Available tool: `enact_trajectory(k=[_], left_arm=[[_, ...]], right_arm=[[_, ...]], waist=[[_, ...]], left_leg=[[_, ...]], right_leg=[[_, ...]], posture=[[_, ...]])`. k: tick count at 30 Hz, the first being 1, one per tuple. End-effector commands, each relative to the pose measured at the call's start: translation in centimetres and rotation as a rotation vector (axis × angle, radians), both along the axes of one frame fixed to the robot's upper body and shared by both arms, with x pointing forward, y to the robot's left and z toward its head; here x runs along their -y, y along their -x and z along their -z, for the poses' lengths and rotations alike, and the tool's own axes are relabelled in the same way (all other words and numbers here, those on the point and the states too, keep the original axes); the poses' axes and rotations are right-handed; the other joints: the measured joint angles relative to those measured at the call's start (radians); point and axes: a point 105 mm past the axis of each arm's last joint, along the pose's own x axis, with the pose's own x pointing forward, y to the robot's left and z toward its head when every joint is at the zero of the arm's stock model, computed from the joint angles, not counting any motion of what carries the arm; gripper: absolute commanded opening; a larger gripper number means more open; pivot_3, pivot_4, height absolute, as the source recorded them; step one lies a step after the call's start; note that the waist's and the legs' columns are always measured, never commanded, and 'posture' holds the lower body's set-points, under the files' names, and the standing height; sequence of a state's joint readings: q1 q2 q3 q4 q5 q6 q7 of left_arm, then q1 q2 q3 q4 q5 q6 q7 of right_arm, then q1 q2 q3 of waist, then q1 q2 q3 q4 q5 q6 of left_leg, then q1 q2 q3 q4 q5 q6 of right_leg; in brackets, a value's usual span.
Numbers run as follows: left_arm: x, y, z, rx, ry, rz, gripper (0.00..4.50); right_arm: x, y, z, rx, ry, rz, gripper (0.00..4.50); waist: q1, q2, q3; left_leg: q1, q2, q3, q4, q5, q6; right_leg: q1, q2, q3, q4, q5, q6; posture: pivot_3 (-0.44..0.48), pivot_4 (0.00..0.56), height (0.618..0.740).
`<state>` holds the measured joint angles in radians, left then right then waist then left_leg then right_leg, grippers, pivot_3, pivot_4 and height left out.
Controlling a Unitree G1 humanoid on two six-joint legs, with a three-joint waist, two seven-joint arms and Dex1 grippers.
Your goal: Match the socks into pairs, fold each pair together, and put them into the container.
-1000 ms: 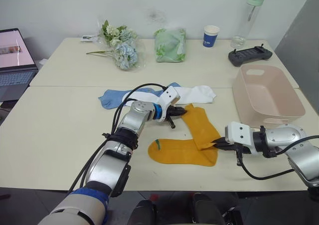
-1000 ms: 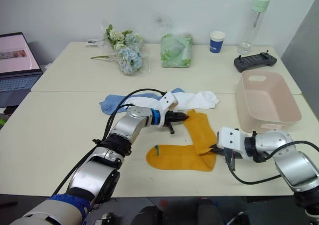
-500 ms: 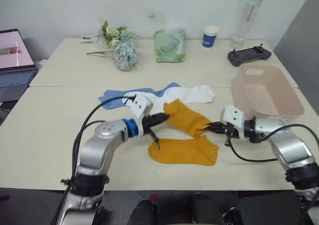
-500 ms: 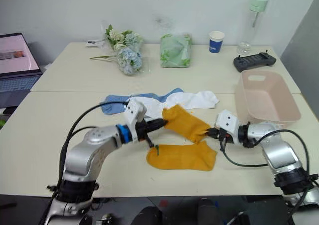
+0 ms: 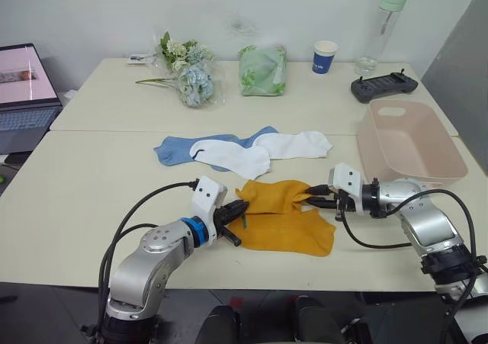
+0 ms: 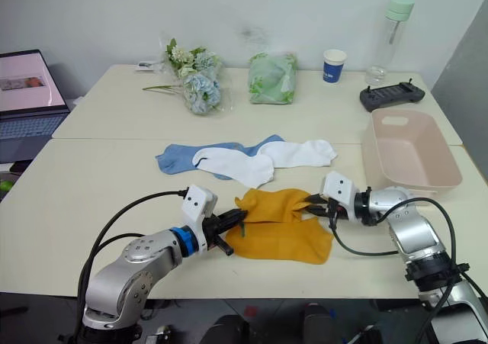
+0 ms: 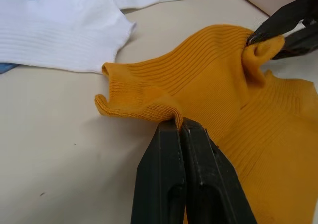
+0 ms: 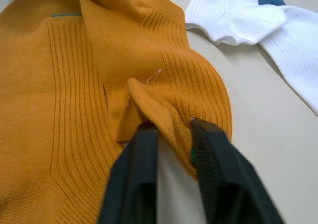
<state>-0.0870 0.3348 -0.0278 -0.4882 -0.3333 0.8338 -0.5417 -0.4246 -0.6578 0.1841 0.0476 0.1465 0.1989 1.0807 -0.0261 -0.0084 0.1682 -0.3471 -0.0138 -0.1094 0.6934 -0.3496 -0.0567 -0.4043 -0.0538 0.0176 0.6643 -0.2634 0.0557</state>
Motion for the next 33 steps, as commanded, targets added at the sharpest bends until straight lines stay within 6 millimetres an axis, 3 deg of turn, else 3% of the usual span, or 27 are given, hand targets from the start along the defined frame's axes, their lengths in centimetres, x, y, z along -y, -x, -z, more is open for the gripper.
enact_trajectory(k=[1,4,7,10,18,26,29,33], left_arm=[[-2.0,-1.3,-2.2,0.079,-0.001,-0.027,1.2],[-4.0,-2.2,-4.0,0.109,-0.026,-0.005,2.13],[-5.7,-2.8,-5.1,0.115,-0.037,0.036,3.04],[-6.2,-3.6,-5.3,0.12,-0.062,0.063,3.92],[-3.0,-6.5,-4.3,0.122,-0.091,0.224,3.92],[-1.7,-7.1,-1.7,0.072,-0.178,0.303,3.92],[-1.5,-6.4,-0.6,0.017,-0.189,0.337,3.3],[-1.2,-6.1,-0.9,-0.014,-0.122,0.332,2.04]], right_arm=[[2.3,-0.9,-2.7,0.089,-0.026,0.09,2.45],[4.4,-0.9,-3.9,0.078,-0.072,0.208,3.51],[5.3,0.3,-3.9,0.002,-0.146,0.317,3.56],[4.9,1.2,-3.7,-0.08,-0.236,0.399,3.56],[2.8,2.2,-1.7,-0.431,-0.487,0.713,3.56],[0.5,3.2,-0.1,-0.493,-0.431,0.719,3.56],[-0.2,2.8,-0.4,-0.495,-0.484,0.719,2.9],[-0.2,2.5,-0.5,-0.519,-0.523,0.735,1.47]], waist=[[0.001,0.0,0.0],[0.003,0.0,0.0],[0.004,0.0,0.0],[0.001,0.0,0.0],[-0.001,0.001,0.0],[-0.005,0.001,0.0],[-0.006,0.001,0.0],[-0.006,0.001,0.0]], left_leg=[[0.0,0.0,0.0,0.0,0.0,0.0],[0.0,0.0,0.0,0.0,0.0,0.0],[-0.001,0.0,0.001,-0.001,0.0,0.0],[-0.001,0.0,0.001,-0.002,0.0,0.0],[0.0,0.0,0.0,-0.001,0.0,0.0],[-0.001,-0.001,0.002,-0.004,0.0,0.001],[0.0,0.0,0.002,-0.004,0.0,0.001],[0.0,0.0,0.001,-0.003,-0.002,0.005]], right_leg=[[0.0,0.0,0.0,0.0,0.0,0.0],[0.0,0.0,0.0,0.0,0.0,0.0],[0.0,0.0,-0.002,-0.001,0.0,0.0],[0.0,0.0,0.0,-0.002,0.0,0.0],[0.0,0.002,-0.002,0.001,0.001,-0.001],[-0.002,0.001,0.0,-0.001,0.0,-0.001],[-0.002,0.002,-0.001,0.0,0.0,-0.001],[-0.002,0.002,-0.001,0.001,0.0,-0.001]], posture=[[0.0,0.15,0.74],[0.0,0.15,0.74],[0.0,0.15,0.74],[0.0,0.15,0.74],[0.0,0.15,0.74],[0.0,0.15,0.74],[0.0,0.15,0.74],[0.0,0.15,0.74]])
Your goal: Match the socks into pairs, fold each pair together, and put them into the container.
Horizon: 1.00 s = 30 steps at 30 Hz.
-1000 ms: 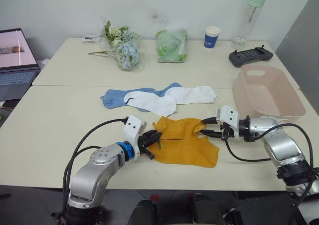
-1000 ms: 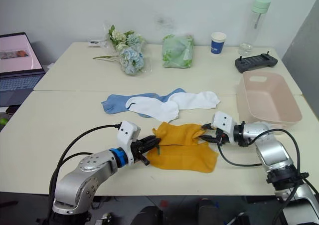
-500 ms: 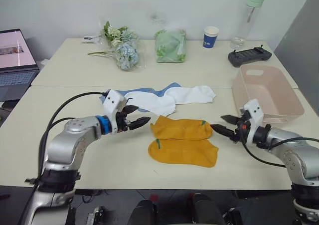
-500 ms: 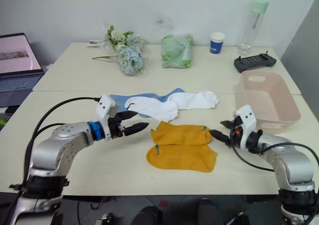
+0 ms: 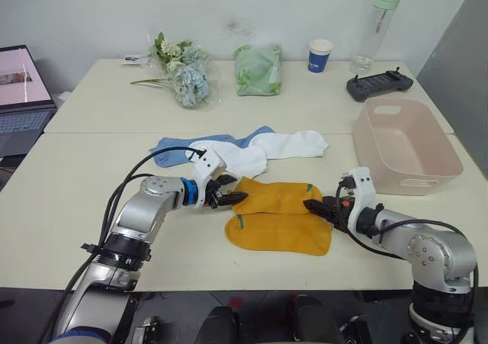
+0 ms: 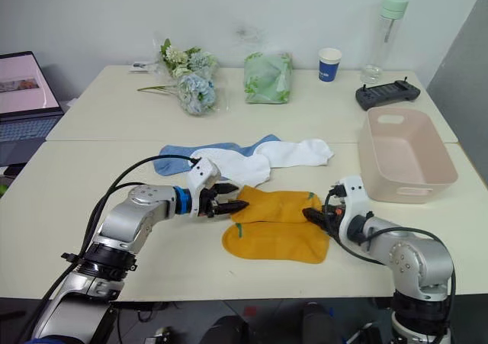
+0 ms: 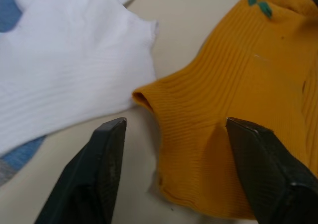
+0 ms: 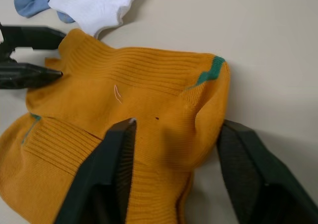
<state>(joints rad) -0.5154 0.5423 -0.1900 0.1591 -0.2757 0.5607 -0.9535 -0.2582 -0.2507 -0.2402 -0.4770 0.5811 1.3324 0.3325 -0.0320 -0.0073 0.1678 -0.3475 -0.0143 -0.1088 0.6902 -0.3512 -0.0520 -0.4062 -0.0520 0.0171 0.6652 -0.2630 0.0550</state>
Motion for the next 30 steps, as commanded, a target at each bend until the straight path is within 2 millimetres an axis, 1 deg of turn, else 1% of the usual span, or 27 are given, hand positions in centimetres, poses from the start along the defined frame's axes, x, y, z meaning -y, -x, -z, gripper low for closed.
enact_trajectory(k=[1,2,4,5,7,11,15,16,17,19,22,24,25,27,29,30], left_arm=[[0.4,0.1,-1.2,0.013,0.046,0.006,1.78],[0.2,0.1,-1.2,0.019,0.039,-0.002,1.38],[0.1,-0.1,-1.2,0.029,0.038,-0.017,0.86],[0.0,-0.3,-1.5,0.041,0.045,-0.03,0.52],[-0.1,-0.6,-1.9,0.055,0.058,-0.047,0.02],[-0.3,-1.2,-2.6,0.085,0.082,-0.076,0.02],[-0.2,-1.4,-3.1,0.1,0.09,-0.084,0.02],[0.2,-1.0,-3.8,0.081,0.131,-0.069,0.02],[0.7,-0.6,-4.8,0.057,0.181,-0.055,0.02],[2.2,1.4,-6.4,-0.03,0.272,-0.002,0.02],[3.4,3.0,-7.0,-0.143,0.347,0.003,0.02],[4.4,4.6,-6.9,-0.234,0.398,0.023,0.02],[4.7,5.1,-6.9,-0.257,0.408,0.026,0.02],[5.6,6.5,-6.0,-0.327,0.421,0.044,0.02],[6.0,7.6,-3.9,-0.37,0.366,0.035,0.02],[6.0,7.9,-3.3,-0.38,0.347,0.028,0.02]], right_arm=[[0.2,-0.1,-1.1,0.037,-0.012,-0.001,1.18],[0.3,-0.3,-1.0,0.041,-0.005,0.002,0.72],[0.5,-0.7,-1.1,0.047,-0.006,0.015,0.12],[0.5,-0.9,-1.3,0.056,-0.008,0.018,0.0],[0.5,-1.3,-1.5,0.068,-0.012,0.018,0.0],[0.5,-2.3,-2.3,0.109,-0.016,0.02,0.0],[0.6,-2.9,-3.1,0.14,-0.024,0.021,0.0],[0.7,-3.1,-3.8,0.161,-0.029,0.019,0.0],[0.8,-3.5,-4.9,0.196,-0.037,0.016,0.0],[0.5,-4.3,-7.1,0.262,-0.033,-0.023,0.0],[0.1,-5.2,-8.2,0.286,-0.032,-0.049,0.0],[-0.1,-6.2,-8.4,0.293,-0.013,-0.053,0.0],[-0.1,-6.5,-8.3,0.296,-0.006,-0.055,0.0],[-1.0,-7.1,-8.1,0.285,-0.006,-0.077,0.0],[-2.6,-7.6,-7.7,0.279,-0.002,-0.119,0.0],[-3.2,-7.7,-7.6,0.278,-0.002,-0.135,0.0]], waist=[[0.0,0.0,0.0],[0.0,0.0,0.0],[0.0,0.0,0.0],[0.0,0.0,0.0],[0.0,0.0,0.0],[0.0,0.0,0.0],[0.0,0.0,0.0],[0.0,0.0,0.0],[0.0,0.0,0.0],[-0.002,0.0,0.001],[-0.003,0.0,0.0],[-0.004,0.0,0.0],[-0.004,0.0,0.0],[-0.005,0.0,0.0],[-0.009,0.0,0.0],[-0.016,0.001,0.0]], left_leg=[[0.0,0.0,0.0,0.0,0.0,0.0],[0.0,0.0,0.0,0.0,0.0,0.0],[0.0,0.0,0.0,0.0,0.0,0.0],[0.0,0.0,0.0,0.0,0.0,0.0],[0.0,0.0,0.0,0.0,0.0,0.0],[0.0,0.0,0.0,0.0,0.0,0.0],[0.0,0.0,0.0,0.0,0.0,0.0],[0.0,0.0,0.0,0.0,0.0,0.0],[0.0,0.0,0.0,0.0,0.0,-0.001],[-0.001,0.0,-0.001,0.001,0.0,-0.001],[0.0,0.0,-0.001,0.001,0.0,0.0],[0.0,0.001,-0.001,0.0,0.0,0.0],[0.0,0.001,-0.001,0.0,0.0,0.0],[0.0,0.001,0.0,0.0,0.0,0.0],[0.0,0.001,0.0,0.0,0.001,-0.001],[0.001,0.001,0.0,0.0,0.002,-0.003]], right_leg=[[0.0,0.0,0.0,0.0,0.0,0.0],[0.0,0.0,0.0,0.0,0.0,0.0],[0.0,0.0,0.0,-0.001,0.0,0.0],[0.0,0.0,0.0,-0.001,0.0,0.0],[0.0,0.0,0.0,0.0,0.0,0.0],[0.0,0.0,0.0,0.0,0.0,0.0],[0.0,0.0,0.0,-0.001,0.0,0.0],[0.0,0.0,0.0,-0.001,0.0,0.0],[0.0,0.0,0.0,-0.001,0.0,0.0],[-0.001,0.0,0.001,-0.001,0.0,0.0],[0.0,-0.001,0.001,-0.001,0.0,0.0],[0.001,0.0,-0.001,-0.001,0.0,0.0],[0.001,0.0,-0.001,-0.001,0.0,0.0],[0.001,0.0,0.0,-0.001,0.0,0.0],[0.0,0.0,0.001,-0.001,0.0,0.0],[0.0,0.0,0.002,-0.001,0.0,0.0]], posture=[[0.0,0.15,0.74],[0.0,0.15,0.74],[0.0,0.15,0.74],[0.0,0.15,0.74],[0.0,0.15,0.74],[0.0,0.15,0.74],[0.0,0.15,0.74],[0.0,0.15,0.74],[0.0,0.15,0.74],[0.0,0.15,0.74],[0.0,0.15,0.74],[0.0,0.15,0.74],[0.0,0.15,0.74],[0.0,0.15,0.74],[0.0,0.15,0.74],[0.0,0.15,0.74]])
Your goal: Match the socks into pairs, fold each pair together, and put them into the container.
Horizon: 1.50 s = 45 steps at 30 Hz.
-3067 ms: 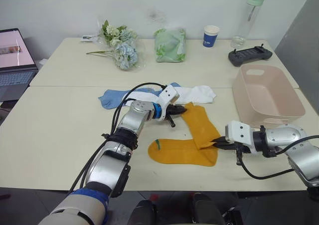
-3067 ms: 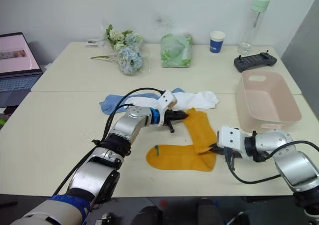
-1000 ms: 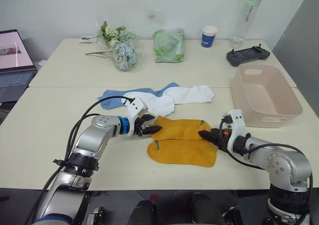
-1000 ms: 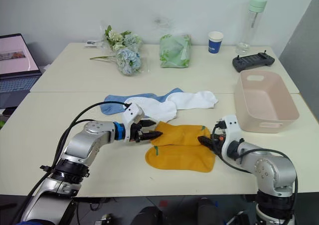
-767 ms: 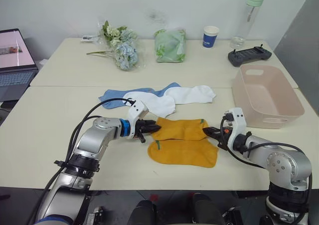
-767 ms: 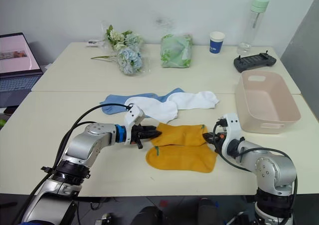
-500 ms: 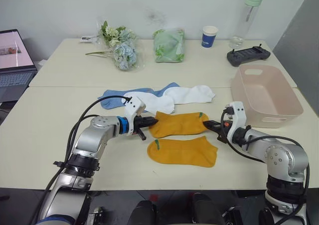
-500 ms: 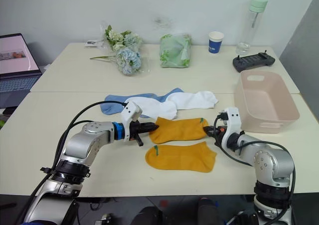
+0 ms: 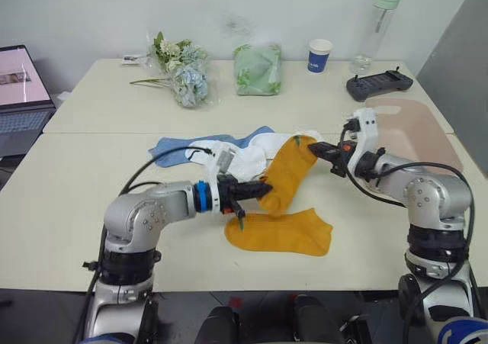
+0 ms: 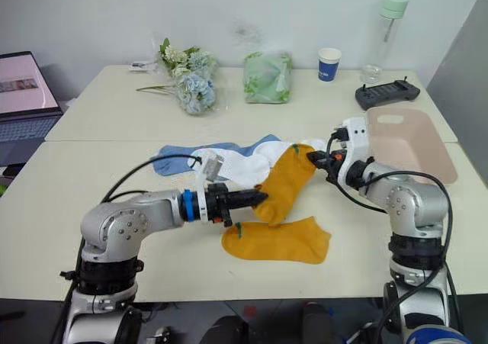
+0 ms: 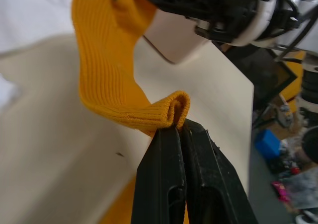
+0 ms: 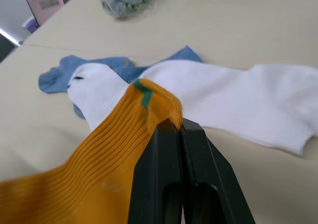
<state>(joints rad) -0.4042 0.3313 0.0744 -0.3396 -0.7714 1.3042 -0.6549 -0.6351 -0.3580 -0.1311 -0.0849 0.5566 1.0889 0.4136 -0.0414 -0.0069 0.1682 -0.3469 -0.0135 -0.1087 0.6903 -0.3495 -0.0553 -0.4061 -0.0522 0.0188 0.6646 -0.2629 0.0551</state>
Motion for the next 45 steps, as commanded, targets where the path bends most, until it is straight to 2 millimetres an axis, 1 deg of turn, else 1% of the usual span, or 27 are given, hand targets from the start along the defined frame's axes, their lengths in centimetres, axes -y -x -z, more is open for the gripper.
enact_trajectory(k=[1,2,5,7,11,12,14,16,18,20,22,23,24,25,26,27,28,30,32,33,35,36,38,40,43,45], left_arm=[[0.7,1.3,1.4,-0.027,-0.029,0.009,0.02],[0.8,1.4,1.7,-0.048,-0.006,-0.009,0.02],[0.7,1.8,3.0,-0.059,-0.022,-0.041,0.02],[0.6,1.6,3.0,-0.046,-0.015,-0.07,0.02],[0.2,1.0,3.0,-0.011,-0.015,-0.117,0.02],[0.0,1.0,2.9,-0.007,-0.009,-0.125,0.45],[-0.3,1.1,2.7,0.0,-0.005,-0.118,0.9],[-0.9,1.0,2.5,0.023,-0.024,-0.125,1.54],[-1.6,1.2,1.9,0.055,-0.039,-0.112,2.13],[-2.5,1.9,1.0,0.085,-0.054,-0.067,2.79],[-2.9,2.4,0.5,0.103,-0.067,-0.03,3.37],[-3.4,2.6,-0.4,0.123,-0.067,-0.003,3.67],[-4.1,2.4,-1.6,0.149,-0.053,0.013,4.03],[-4.5,2.3,-2.5,0.167,-0.041,0.024,4.31],[-5.2,1.5,-3.5,0.203,-0.046,0.014,4.47],[-5.9,0.1,-4.1,0.261,-0.076,-0.008,4.47],[-6.3,-0.8,-4.4,0.301,-0.105,-0.02,4.47],[-6.8,-4.1,-4.4,0.391,-0.169,-0.107,4.47],[-6.1,-6.8,-4.0,0.452,-0.2,-0.131,4.47],[-5.5,-7.8,-3.8,0.46,-0.198,-0.134,4.47],[-4.7,-9.2,-3.4,0.479,-0.195,-0.132,4.47],[-3.9,-10.0,-3.1,0.507,-0.209,-0.111,4.47],[-2.7,-11.1,-2.6,0.545,-0.234,-0.077,4.47],[-1.5,-12.1,-1.5,0.577,-0.288,-0.037,4.47],[0.2,-12.6,-0.1,0.604,-0.339,0.033,4.47],[0.7,-12.7,0.9,0.64,-0.397,0.084,4.47]], right_arm=[[-2.7,-0.5,-1.2,0.07,0.0,-0.077,0.0],[-3.3,-0.7,-0.8,0.071,0.014,-0.092,0.0],[-4.8,-0.5,0.7,0.056,0.055,-0.147,0.0],[-5.3,-0.1,1.2,0.057,0.068,-0.182,0.0],[-5.1,0.4,1.9,0.08,0.102,-0.193,0.0],[-5.1,0.4,1.8,0.087,0.093,-0.19,0.44],[-4.8,0.1,1.2,0.103,0.062,-0.164,0.97],[-4.0,-0.4,0.1,0.133,0.017,-0.111,1.68],[-3.1,-0.4,-0.5,0.143,-0.002,-0.086,2.35],[-2.2,0.3,-0.7,0.152,0.013,-0.09,3.11],[-1.8,0.8,-0.9,0.168,0.028,-0.101,3.74],[-1.9,1.7,-1.2,0.179,0.014,-0.136,4.09],[-1.8,2.9,-1.5,0.194,0.022,-0.184,4.46],[-1.8,3.8,-1.6,0.202,0.03,-0.218,4.47],[-1.8,4.9,-1.5,0.222,0.07,-0.266,4.47],[-1.6,5.8,-1.1,0.223,0.108,-0.299,4.47],[-1.5,6.4,-0.8,0.22,0.132,-0.319,4.47],[-1.2,7.8,0.3,0.198,0.206,-0.4,4.47],[-0.8,9.0,1.4,0.156,0.233,-0.45,4.47],[-0.7,9.6,1.8,0.137,0.237,-0.476,4.47],[-0.6,10.5,2.4,0.11,0.248,-0.52,4.47],[-0.6,11.0,2.8,0.098,0.259,-0.542,4.47],[-0.7,11.6,3.3,0.088,0.281,-0.573,4.47],[-1.0,11.8,4.2,0.109,0.336,-0.612,4.47],[-1.9,11.2,5.2,0.144,0.375,-0.622,4.47],[-2.5,10.9,5.6,0.16,0.377,-0.632,4.47]], waist=[[-0.007,0.0,0.0],[-0.007,0.0,0.0],[-0.006,0.0,0.0],[-0.003,0.0,0.0],[0.012,0.0,0.0],[0.012,0.0,0.0],[0.011,0.0,0.0],[0.01,0.0,0.0],[0.01,0.0,0.0],[0.01,0.0,0.0],[0.01,0.0,0.0],[0.01,0.0,0.0],[0.01,0.0,0.0],[0.013,0.0,0.0],[0.013,0.0,0.0],[0.016,0.0,0.0],[0.018,0.0,0.0],[0.015,0.001,0.0],[0.014,0.001,0.0],[0.016,0.0,0.0],[0.015,-0.001,0.0],[0.015,-0.001,0.0],[0.013,-0.002,0.001],[0.01,-0.002,0.001],[0.009,-0.002,0.001],[0.008,-0.003,0.001]], left_leg=[[0.0,0.0,0.0,0.0,0.0,0.0],[0.0,0.0,0.0,0.0,0.0,0.0],[0.0,0.0,-0.001,0.0,0.0,0.0],[0.0,0.0,-0.001,0.0,0.0,-0.001],[-0.001,-0.001,-0.001,0.0,0.0,-0.001],[-0.001,-0.001,-0.001,0.0,0.0,-0.001],[-0.001,-0.001,0.0,0.0,0.0,-0.001],[-0.001,-0.001,0.0,0.0,0.0,-0.001],[0.0,0.0,-0.001,-0.001,0.0,-0.001],[0.0,0.0,-0.001,-0.001,0.0,-0.001],[0.0,0.0,-0.001,-0.003,0.0,-0.001],[0.0,0.0,0.0,-0.004,0.0,-0.001],[0.0,0.0,0.0,-0.004,0.0,-0.001],[-0.001,0.0,0.0,-0.006,0.0,-0.001],[-0.001,0.0,-0.001,-0.008,0.0,-0.001],[0.0,0.001,-0.001,-0.009,0.0,-0.001],[-0.001,0.0,0.0,-0.009,0.0,0.0],[0.0,-0.001,0.001,-0.01,0.001,0.0],[0.001,-0.003,0.002,-0.009,0.001,0.001],[0.001,-0.004,0.002,-0.009,0.001,0.001],[0.0,-0.005,0.001,-0.009,0.001,0.001],[-0.001,-0.004,0.001,-0.009,0.001,0.001],[-0.002,-0.005,0.001,-0.009,0.002,0.001],[-0.002,-0.005,0.002,-0.009,0.002,0.001],[-0.002,-0.005,0.002,-0.009,0.002,0.001],[-0.001,-0.005,0.002,-0.009,0.002,0.001]], right_leg=[[0.0,0.0,0.001,0.0,0.0,0.0],[0.0,0.0,0.0,0.0,0.0,0.0],[0.0,0.0,-0.001,0.0,0.0,0.0],[0.0,0.0,-0.001,0.0,0.0,0.0],[0.0,-0.001,-0.001,-0.001,0.0,0.0],[0.0,-0.001,0.0,-0.002,0.0,0.0],[0.0,-0.001,0.0,-0.002,0.0,0.0],[0.0,-0.001,0.0,-0.002,0.0,0.0],[0.0,-0.001,-0.001,-0.001,0.0,0.0],[0.0,-0.001,-0.001,-0.001,0.0,0.0],[-0.001,-0.001,-0.001,-0.002,0.0,0.0],[-0.001,-0.001,-0.001,-0.003,0.0,0.0],[-0.001,-0.001,-0.001,-0.003,0.0,0.0],[-0.001,-0.001,-0.002,-0.004,0.0,0.0],[-0.001,-0.001,-0.003,-0.006,0.0,0.0],[-0.001,-0.001,-0.003,-0.006,0.0,0.0],[-0.001,-0.001,-0.003,-0.006,-0.001,0.001],[0.0,-0.001,-0.003,-0.007,-0.001,0.001],[0.001,-0.002,-0.002,-0.008,-0.001,0.001],[0.002,-0.002,-0.002,-0.008,-0.001,0.001],[0.001,-0.002,-0.003,-0.008,-0.001,0.001],[0.001,-0.002,-0.003,-0.008,-0.001,0.001],[0.0,-0.003,-0.003,-0.009,-0.001,0.001],[0.0,-0.003,-0.003,-0.01,-0.001,0.001],[0.0,-0.003,-0.003,-0.01,-0.001,0.001],[0.0,-0.003,-0.003,-0.01,-0.001,0.001]], posture=[[0.0,0.15,0.74],[0.0,0.15,0.74],[0.0,0.15,0.74],[0.0,0.15,0.74],[0.0,0.15,0.74],[0.0,0.15,0.74],[0.0,0.15,0.74],[0.0,0.15,0.74],[0.0,0.15,0.74],[0.0,0.15,0.74],[0.0,0.15,0.74],[0.0,0.15,0.74],[0.0,0.15,0.74],[0.0,0.15,0.74],[0.0,0.15,0.74],[0.0,0.15,0.74],[0.0,0.15,0.74],[0.0,0.15,0.74],[0.0,0.15,0.74],[0.0,0.15,0.74],[0.0,0.15,0.74],[0.0,0.15,0.74],[0.0,0.15,0.74],[0.0,0.15,0.74],[0.0,0.15,0.74],[0.0,0.15,0.74]])
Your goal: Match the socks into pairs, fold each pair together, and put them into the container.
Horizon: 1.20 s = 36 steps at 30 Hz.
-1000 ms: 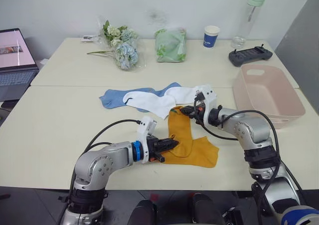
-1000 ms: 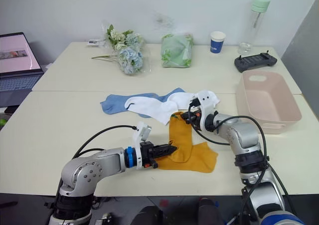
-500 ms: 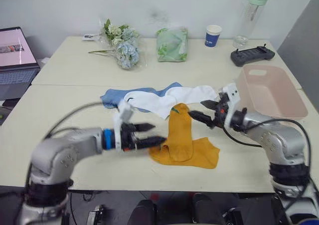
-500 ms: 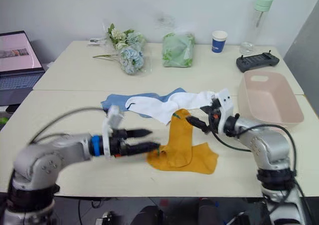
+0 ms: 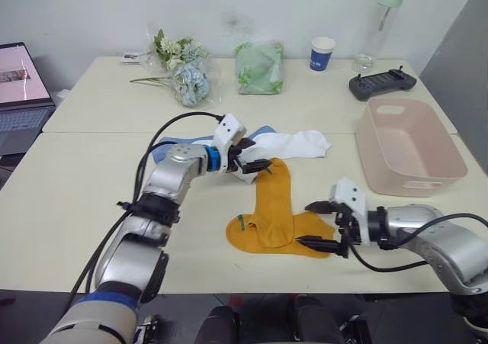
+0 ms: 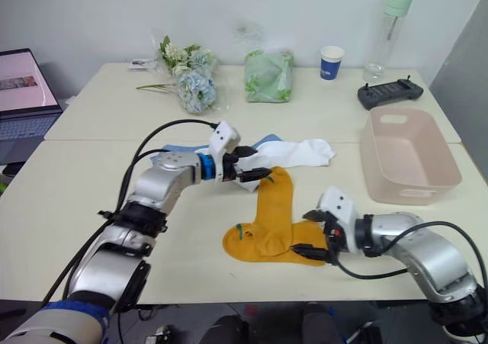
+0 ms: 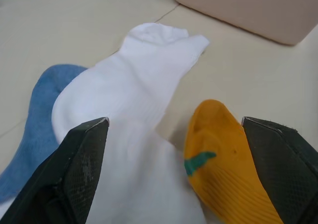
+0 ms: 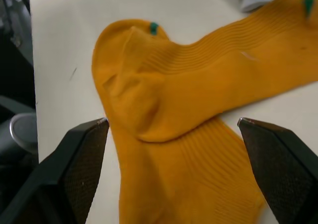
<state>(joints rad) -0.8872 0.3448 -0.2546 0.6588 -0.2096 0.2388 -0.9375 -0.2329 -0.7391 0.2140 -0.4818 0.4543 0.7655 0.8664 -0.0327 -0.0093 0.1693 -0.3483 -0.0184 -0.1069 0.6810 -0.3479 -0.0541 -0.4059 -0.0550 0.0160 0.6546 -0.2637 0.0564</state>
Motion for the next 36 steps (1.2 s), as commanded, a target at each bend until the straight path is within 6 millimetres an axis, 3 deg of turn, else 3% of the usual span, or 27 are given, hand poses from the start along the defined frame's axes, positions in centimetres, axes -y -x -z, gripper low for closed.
enact_trajectory(k=[1,4,8,9,11,16,20,22,36], left_arm=[[0.4,-0.3,1.2,0.08,-0.125,0.065,4.47],[0.9,-0.4,1.6,0.087,-0.137,0.092,4.47],[1.4,-0.4,1.6,0.087,-0.13,0.109,3.61],[1.5,-0.4,1.5,0.087,-0.123,0.113,3.29],[1.7,-0.5,1.1,0.086,-0.1,0.109,2.7],[1.5,-0.6,1.2,0.079,-0.105,0.107,1.15],[1.4,-0.8,0.6,0.096,-0.096,0.097,0.0],[1.3,-0.8,0.3,0.098,-0.087,0.092,0.0],[0.3,0.0,-1.0,0.052,-0.013,0.073,0.0]], right_arm=[[-1.0,-0.7,-0.3,0.076,0.0,-0.028,4.47],[-1.5,-0.6,0.0,0.087,0.007,-0.054,4.47],[-2.0,-1.4,0.9,0.129,0.044,-0.049,4.47],[-2.0,-1.5,1.1,0.138,0.054,-0.054,4.29],[-2.2,-1.7,1.1,0.158,0.055,-0.059,3.87],[-2.1,-2.2,1.6,0.189,0.083,-0.055,2.13],[-2.1,-2.4,0.8,0.193,0.056,-0.052,0.69],[-1.9,-2.8,0.1,0.206,0.044,-0.037,0.02],[-0.7,-3.0,-2.3,0.22,0.017,-0.021,0.02]], waist=[[0.0,0.0,0.0],[0.001,0.0,0.0],[0.003,0.0,0.0],[0.003,0.0,0.0],[0.003,0.0,0.0],[0.002,0.0,0.0],[0.002,0.0,0.0],[0.002,0.0,0.0],[0.001,0.0,0.0]], left_leg=[[0.0,0.0,0.0,0.0,0.0,0.0],[0.0,0.0,-0.001,0.0,0.0,0.0],[-0.001,0.0,-0.001,0.001,0.0,0.0],[-0.001,-0.001,-0.001,0.001,0.0,0.0],[-0.001,-0.001,-0.001,0.001,0.0,0.0],[0.0,-0.001,-0.002,0.001,0.0,0.0],[0.0,-0.001,-0.002,0.001,0.0,0.0],[0.0,-0.001,-0.002,0.001,0.0,0.0],[0.0,-0.001,-0.002,0.002,0.0,0.0]], right_leg=[[0.0,0.0,0.0,0.0,0.0,0.0],[-0.001,0.0,0.0,0.001,0.0,0.0],[-0.001,0.0,0.0,0.001,0.0,0.0],[-0.001,-0.001,0.0,0.001,0.0,0.0],[-0.001,-0.001,0.0,0.002,0.0,0.0],[-0.001,-0.001,-0.001,0.002,0.0,0.001],[-0.001,-0.001,0.0,0.003,0.0,0.001],[-0.001,-0.001,0.0,0.003,0.0,0.001],[-0.001,-0.001,0.0,0.004,0.0,0.001]], posture=[[0.0,0.15,0.74],[0.0,0.15,0.74],[0.0,0.15,0.74],[0.0,0.15,0.74],[0.0,0.15,0.74],[0.0,0.15,0.74],[0.0,0.15,0.74],[0.0,0.15,0.74],[0.0,0.15,0.74]])
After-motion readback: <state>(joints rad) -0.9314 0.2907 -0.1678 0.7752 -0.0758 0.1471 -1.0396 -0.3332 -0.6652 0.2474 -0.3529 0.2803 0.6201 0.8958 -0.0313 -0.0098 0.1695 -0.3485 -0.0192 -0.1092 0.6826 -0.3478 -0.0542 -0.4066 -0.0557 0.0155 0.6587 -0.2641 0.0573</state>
